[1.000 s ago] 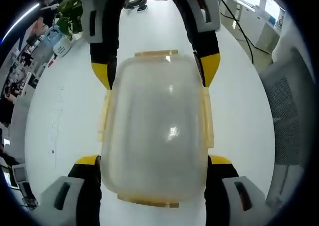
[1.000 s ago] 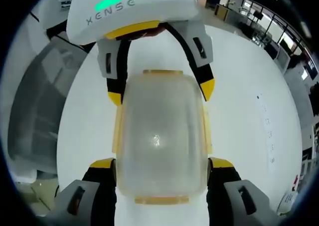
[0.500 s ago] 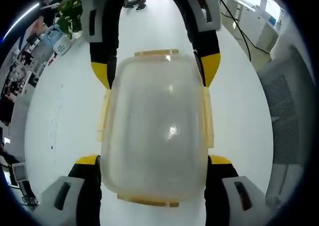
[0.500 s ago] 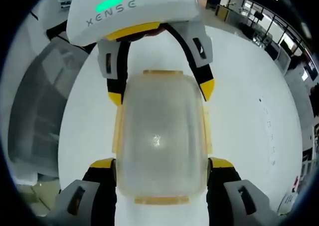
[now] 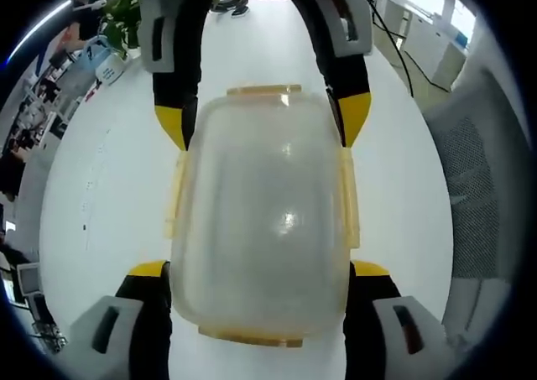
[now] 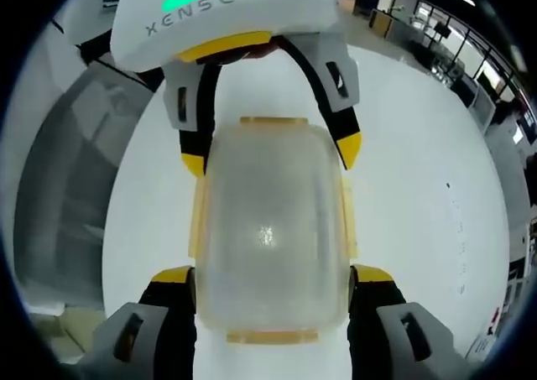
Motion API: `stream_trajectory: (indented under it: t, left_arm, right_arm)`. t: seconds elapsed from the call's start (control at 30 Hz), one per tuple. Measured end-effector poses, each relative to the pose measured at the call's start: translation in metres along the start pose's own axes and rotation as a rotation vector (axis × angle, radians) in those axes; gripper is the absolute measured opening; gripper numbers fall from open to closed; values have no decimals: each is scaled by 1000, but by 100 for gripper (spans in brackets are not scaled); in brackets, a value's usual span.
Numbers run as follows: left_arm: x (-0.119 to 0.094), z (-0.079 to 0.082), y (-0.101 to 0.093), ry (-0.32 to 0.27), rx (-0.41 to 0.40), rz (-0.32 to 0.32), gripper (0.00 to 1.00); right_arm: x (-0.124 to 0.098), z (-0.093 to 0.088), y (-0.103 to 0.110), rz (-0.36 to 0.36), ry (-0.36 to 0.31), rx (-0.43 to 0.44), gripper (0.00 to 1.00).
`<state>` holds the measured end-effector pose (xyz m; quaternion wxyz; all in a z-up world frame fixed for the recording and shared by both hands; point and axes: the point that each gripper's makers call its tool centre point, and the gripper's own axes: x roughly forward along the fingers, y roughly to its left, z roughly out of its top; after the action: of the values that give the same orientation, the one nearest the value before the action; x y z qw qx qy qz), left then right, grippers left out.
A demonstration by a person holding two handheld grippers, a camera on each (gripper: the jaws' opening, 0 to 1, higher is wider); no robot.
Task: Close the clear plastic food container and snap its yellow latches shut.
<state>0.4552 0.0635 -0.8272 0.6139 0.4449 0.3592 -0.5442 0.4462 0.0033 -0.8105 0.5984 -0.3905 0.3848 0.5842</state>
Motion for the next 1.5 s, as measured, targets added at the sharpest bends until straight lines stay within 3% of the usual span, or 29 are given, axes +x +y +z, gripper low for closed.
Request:
stream_trajectory:
  t: [0.97,1.5]
  left_arm:
    - [-23,-58,-10,17,-15,8,87]
    - [-29,-72,-12,14,-25,10,87]
  right_arm:
    - [25,57,10,7,7,-15,74]
    - [31,72,12,12,10,-23,75]
